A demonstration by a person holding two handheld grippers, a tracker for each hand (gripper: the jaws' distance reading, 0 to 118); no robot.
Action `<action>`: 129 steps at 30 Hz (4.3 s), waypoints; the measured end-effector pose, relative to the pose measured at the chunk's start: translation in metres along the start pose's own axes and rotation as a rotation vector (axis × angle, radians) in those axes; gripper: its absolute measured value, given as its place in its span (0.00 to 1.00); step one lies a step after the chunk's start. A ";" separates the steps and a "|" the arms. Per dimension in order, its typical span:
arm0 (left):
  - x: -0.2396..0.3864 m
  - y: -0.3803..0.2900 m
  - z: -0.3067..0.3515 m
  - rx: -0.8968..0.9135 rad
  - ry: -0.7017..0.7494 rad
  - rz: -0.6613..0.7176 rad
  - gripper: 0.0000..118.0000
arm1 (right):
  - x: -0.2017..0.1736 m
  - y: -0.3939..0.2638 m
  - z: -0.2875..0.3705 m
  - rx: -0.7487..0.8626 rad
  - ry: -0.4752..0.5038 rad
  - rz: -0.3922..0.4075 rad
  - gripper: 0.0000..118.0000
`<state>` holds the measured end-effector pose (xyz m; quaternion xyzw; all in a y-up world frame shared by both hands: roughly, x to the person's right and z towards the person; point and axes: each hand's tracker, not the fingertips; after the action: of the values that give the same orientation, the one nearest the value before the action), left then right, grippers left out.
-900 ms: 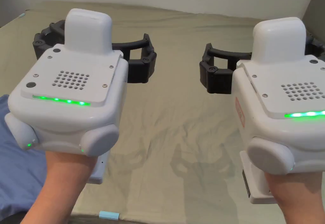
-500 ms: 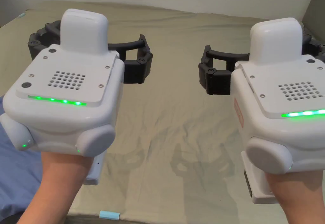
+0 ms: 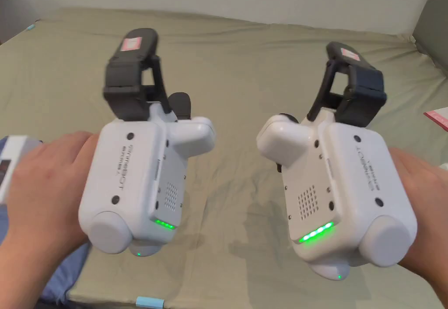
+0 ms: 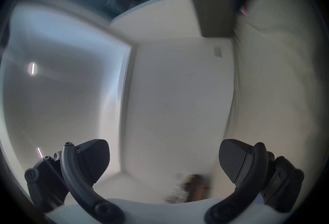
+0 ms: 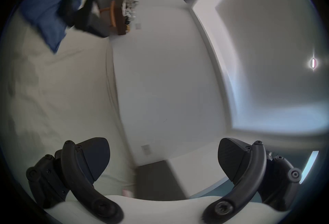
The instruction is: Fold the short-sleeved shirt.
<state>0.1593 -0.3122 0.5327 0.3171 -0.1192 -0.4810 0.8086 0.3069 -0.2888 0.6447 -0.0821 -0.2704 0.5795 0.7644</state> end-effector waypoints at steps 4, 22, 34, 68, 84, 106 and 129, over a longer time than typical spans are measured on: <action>-0.062 -0.006 -0.022 -0.327 -0.285 0.925 1.00 | 0.064 -0.007 -0.016 -0.216 0.212 -0.906 1.00; -0.069 0.007 -0.013 -0.269 -0.171 0.943 1.00 | 0.071 -0.013 -0.007 -0.168 0.094 -1.086 1.00; -0.070 0.009 -0.018 -0.303 -0.212 1.063 0.22 | 0.072 -0.009 -0.001 -0.159 0.165 -1.056 0.84; -0.081 -0.009 -0.020 -0.340 -0.241 1.057 0.00 | 0.058 0.003 -0.016 -0.161 0.205 -1.052 0.01; -0.145 -0.116 0.041 -0.610 0.053 0.913 0.00 | 0.007 0.107 -0.030 0.074 0.519 -1.061 0.01; -0.136 -0.186 0.055 -0.794 0.061 0.937 0.00 | -0.030 0.176 -0.029 0.149 0.680 -1.029 0.01; 0.098 -0.404 -0.071 -1.448 -0.408 1.018 0.95 | -0.090 0.113 -0.110 -0.165 0.634 -0.949 0.01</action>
<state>-0.0396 -0.5030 0.2132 -0.4509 -0.0544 -0.0696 0.8882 0.2518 -0.3160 0.4739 -0.1808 -0.0795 0.0973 0.9755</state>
